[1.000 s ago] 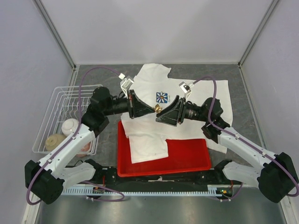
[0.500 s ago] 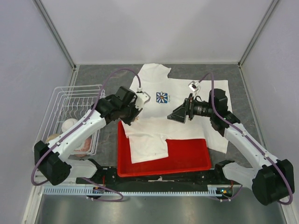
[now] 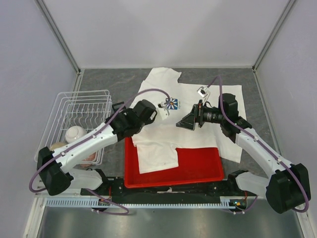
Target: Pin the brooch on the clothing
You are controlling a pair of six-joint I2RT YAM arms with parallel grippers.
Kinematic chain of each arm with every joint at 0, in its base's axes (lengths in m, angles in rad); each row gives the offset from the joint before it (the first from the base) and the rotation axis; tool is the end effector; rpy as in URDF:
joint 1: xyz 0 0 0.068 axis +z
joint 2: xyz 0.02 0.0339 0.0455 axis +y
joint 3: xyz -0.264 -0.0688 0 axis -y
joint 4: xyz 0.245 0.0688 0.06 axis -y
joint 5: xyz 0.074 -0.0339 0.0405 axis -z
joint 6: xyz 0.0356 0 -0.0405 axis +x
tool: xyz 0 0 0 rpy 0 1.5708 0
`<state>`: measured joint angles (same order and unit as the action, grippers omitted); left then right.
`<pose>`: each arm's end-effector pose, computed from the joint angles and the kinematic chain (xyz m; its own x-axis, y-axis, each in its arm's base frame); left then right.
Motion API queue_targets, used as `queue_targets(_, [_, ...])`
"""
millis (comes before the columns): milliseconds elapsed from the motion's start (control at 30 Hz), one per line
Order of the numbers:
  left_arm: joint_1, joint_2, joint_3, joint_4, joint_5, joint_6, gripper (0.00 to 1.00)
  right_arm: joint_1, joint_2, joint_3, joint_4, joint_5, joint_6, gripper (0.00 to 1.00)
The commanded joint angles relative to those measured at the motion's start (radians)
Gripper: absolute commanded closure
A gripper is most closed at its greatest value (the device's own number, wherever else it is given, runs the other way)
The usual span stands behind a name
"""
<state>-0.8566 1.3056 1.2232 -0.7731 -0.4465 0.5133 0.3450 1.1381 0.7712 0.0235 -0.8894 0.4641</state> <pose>0.1881 -0.1936 0.3278 -0.1872 0.8921 -0.4112 0.6749 0.4210 0.6060 0.2262 0.1107 0.2888 -0.6868 0.0528 -0.7250 -0.6641 0.3599 0.6553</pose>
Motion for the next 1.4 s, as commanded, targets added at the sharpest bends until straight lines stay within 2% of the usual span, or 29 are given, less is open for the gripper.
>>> queue_targets(0, [-0.033,-0.084,-0.244,0.495,-0.345,0.525,0.98,0.005,-0.017,0.023,0.043,0.007,-0.004,0.04])
queue_targets(33, [-0.033,-0.095,-0.254,0.546,-0.359,0.591,0.98,0.003,-0.02,0.023,0.039,0.009,-0.008,0.04])
queue_targets(67, [-0.032,-0.091,-0.245,0.543,-0.363,0.578,0.98,0.005,-0.023,0.023,0.039,0.013,-0.008,0.04])
queue_targets(100, [-0.032,-0.079,-0.176,0.47,-0.356,0.532,0.98,0.005,-0.031,0.02,0.038,0.015,-0.008,0.04])
queue_targets(133, [-0.032,-0.062,-0.127,0.369,-0.347,0.378,0.98,0.003,-0.032,0.014,0.041,0.014,-0.01,0.04])
queue_targets(167, [-0.022,-0.019,-0.066,0.163,-0.258,0.287,0.98,0.005,-0.031,0.011,0.046,0.009,-0.01,0.04])
queue_targets(200, [0.008,0.001,0.076,0.035,-0.179,0.19,0.98,0.006,-0.028,0.01,0.052,0.006,-0.012,0.04])
queue_targets(233, [0.025,0.03,0.138,-0.056,-0.106,0.034,0.98,0.006,-0.024,0.01,0.059,0.0,-0.015,0.05])
queue_targets(267, [0.04,0.079,0.194,-0.212,0.057,-0.016,0.98,0.006,-0.02,0.01,0.067,-0.005,-0.019,0.05])
queue_targets(300, [0.068,0.098,0.258,-0.245,0.113,-0.051,0.98,0.005,-0.018,0.01,0.079,-0.016,-0.021,0.06])
queue_targets(333, [0.079,0.109,0.274,-0.271,0.165,-0.099,0.98,0.005,-0.017,0.008,0.101,-0.032,-0.025,0.06])
queue_targets(367, [0.09,0.127,0.289,-0.307,0.306,-0.11,0.98,0.006,-0.014,0.007,0.11,-0.037,-0.033,0.06])
queue_targets(433, [0.105,0.138,0.314,-0.36,0.377,-0.159,0.98,0.018,-0.012,0.01,0.131,-0.04,-0.047,0.07])
queue_targets(467, [0.114,0.145,0.326,-0.383,0.513,-0.167,0.98,0.026,-0.014,0.011,0.133,-0.042,-0.071,0.07])
queue_targets(500, [0.132,0.156,0.349,-0.409,0.555,-0.186,0.98,0.044,-0.014,0.014,0.135,-0.039,-0.082,0.07])
queue_targets(533, [0.146,0.162,0.355,-0.422,0.601,-0.225,0.98,0.055,-0.015,0.017,0.139,-0.033,-0.091,0.07])
queue_targets(567, [0.163,0.167,0.367,-0.434,0.737,-0.229,0.98,0.066,-0.02,0.017,0.147,-0.031,-0.099,0.07])
queue_targets(633, [0.203,0.167,0.369,-0.44,0.808,-0.274,0.98,0.103,-0.021,0.011,0.179,-0.028,-0.099,0.07])
queue_targets(667, [0.214,0.164,0.369,-0.443,0.901,-0.277,0.98,0.118,-0.02,0.01,0.184,-0.025,-0.104,0.07])
queue_targets(833, [0.251,0.133,0.348,-0.427,1.06,-0.334,0.98,0.218,-0.003,0.026,0.191,-0.008,-0.134,0.06])
queue_targets(933, [0.304,0.106,0.311,-0.41,1.207,-0.355,0.98,0.253,0.009,0.03,0.199,0.001,-0.133,0.06])
queue_targets(1100, [0.378,0.07,0.225,-0.35,1.327,-0.398,0.98,0.287,0.031,0.049,0.19,-0.011,-0.154,0.07])
queue_targets(1367, [0.389,0.035,0.165,-0.304,1.421,-0.427,0.98,0.337,0.083,0.119,0.11,-0.014,-0.239,0.09])
